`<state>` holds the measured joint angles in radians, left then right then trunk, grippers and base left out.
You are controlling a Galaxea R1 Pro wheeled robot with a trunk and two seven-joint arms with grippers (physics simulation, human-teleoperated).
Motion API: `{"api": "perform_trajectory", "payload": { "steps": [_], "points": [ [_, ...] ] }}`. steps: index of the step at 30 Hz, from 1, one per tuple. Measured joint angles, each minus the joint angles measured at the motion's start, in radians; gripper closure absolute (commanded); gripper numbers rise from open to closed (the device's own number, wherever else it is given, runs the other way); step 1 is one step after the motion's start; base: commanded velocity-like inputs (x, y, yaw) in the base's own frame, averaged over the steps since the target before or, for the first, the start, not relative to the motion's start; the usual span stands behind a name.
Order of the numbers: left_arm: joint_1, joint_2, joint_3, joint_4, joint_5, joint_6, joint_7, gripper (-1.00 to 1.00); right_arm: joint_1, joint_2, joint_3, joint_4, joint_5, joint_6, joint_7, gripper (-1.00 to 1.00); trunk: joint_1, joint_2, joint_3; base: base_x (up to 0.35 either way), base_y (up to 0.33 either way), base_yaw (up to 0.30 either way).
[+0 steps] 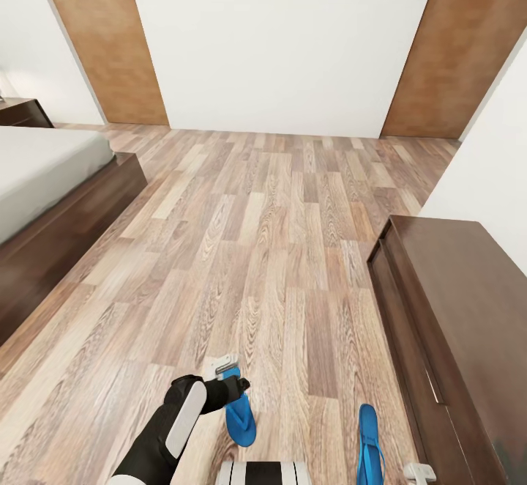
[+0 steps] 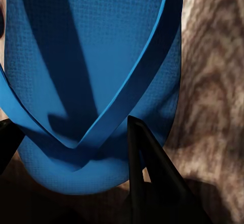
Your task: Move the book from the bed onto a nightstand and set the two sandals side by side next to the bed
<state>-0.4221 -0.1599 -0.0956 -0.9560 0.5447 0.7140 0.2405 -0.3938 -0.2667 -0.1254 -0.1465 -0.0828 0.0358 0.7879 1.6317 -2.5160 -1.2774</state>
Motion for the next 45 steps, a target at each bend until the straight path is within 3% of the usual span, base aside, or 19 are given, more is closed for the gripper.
{"api": "perform_trajectory", "payload": {
  "steps": [8, 13, 22, 27, 29, 31, 34, 35, 37, 40, 45],
  "points": [
    [-0.002, 0.006, -0.001, 0.0, -0.023, 0.004, 0.105, -1.0, 0.0, 0.0, 0.0, 0.0, 0.0, 0.0, -0.001, 1.0, 0.0, 0.0, 0.0, 0.0, 0.0, 0.0],
    [-0.002, 0.006, -0.001, 0.0, -0.024, 0.004, 0.117, -1.0, 0.0, 0.0, 0.0, 0.0, 0.0, 0.0, 0.0, 1.0, 0.0, 0.0, 0.0, 0.0, 0.0, 0.0],
    [-0.003, 0.006, -0.003, 0.0, -0.022, 0.002, 0.111, -1.0, 0.0, 0.0, 0.001, 0.0, 0.0, 0.0, 0.0, 1.0, 0.004, -0.002, -0.035, 0.0, 0.0, 0.0],
    [-0.003, 0.005, -0.004, 0.0, -0.021, 0.002, 0.11, -1.0, 0.0, -0.003, -0.007, -0.041, -0.003, 0.002, 0.008, 1.0, 0.004, -0.002, -0.035, 0.0, 0.0, 0.0],
    [-0.003, 0.004, -0.005, 0.0, -0.02, 0.002, 0.11, -1.0, -0.001, -0.007, -0.015, -0.119, -0.006, 0.019, 0.01, 1.0, 0.004, -0.002, -0.035, 0.0, 0.0, 0.0],
    [-0.003, 0.004, -0.006, 0.0, -0.02, 0.002, 0.11, -1.0, -0.001, -0.01, -0.011, -0.272, -0.007, 0.09, 0.01, 1.0, 0.004, -0.002, -0.035, 0.0, 0.0, 0.0],
    [-0.004, 0.003, -0.007, 0.0, -0.019, 0.002, 0.11, -1.0, -0.001, -0.01, -0.01, -0.59, -0.008, 0.352, 0.013, 1.0, 0.004, -0.002, -0.035, 0.0, 0.0, 0.0],
    [-0.003, 0.003, -0.008, 0.0, -0.019, 0.002, 0.11, -1.0, -0.001, -0.01, -0.01, -0.727, -0.001, 0.479, 0.012, 1.0, 0.004, -0.002, -0.035, 0.0, 0.0, 0.0],
    [-0.003, 0.002, -0.008, 0.0, -0.018, 0.002, 0.11, -1.0, -0.001, -0.009, -0.011, -0.898, -0.007, 0.6, 0.01, 1.0, 0.004, -0.002, -0.035, 0.0, 0.0, 0.0],
    [-0.003, 0.002, -0.009, 0.0, -0.018, 0.002, 0.11, -1.0, -0.004, -0.009, -0.014, -1.015, -0.001, 0.667, 0.007, 1.0, 0.004, -0.002, -0.035, 0.0, 0.0, 0.0],
    [-0.003, 0.002, -0.01, 0.0, -0.018, 0.002, 0.11, -1.0, -0.008, -0.006, -0.015, -1.056, 0.008, 0.676, -0.033, 1.0, 0.004, -0.002, -0.035, 0.0, 0.0, 0.0]
  ]
}}
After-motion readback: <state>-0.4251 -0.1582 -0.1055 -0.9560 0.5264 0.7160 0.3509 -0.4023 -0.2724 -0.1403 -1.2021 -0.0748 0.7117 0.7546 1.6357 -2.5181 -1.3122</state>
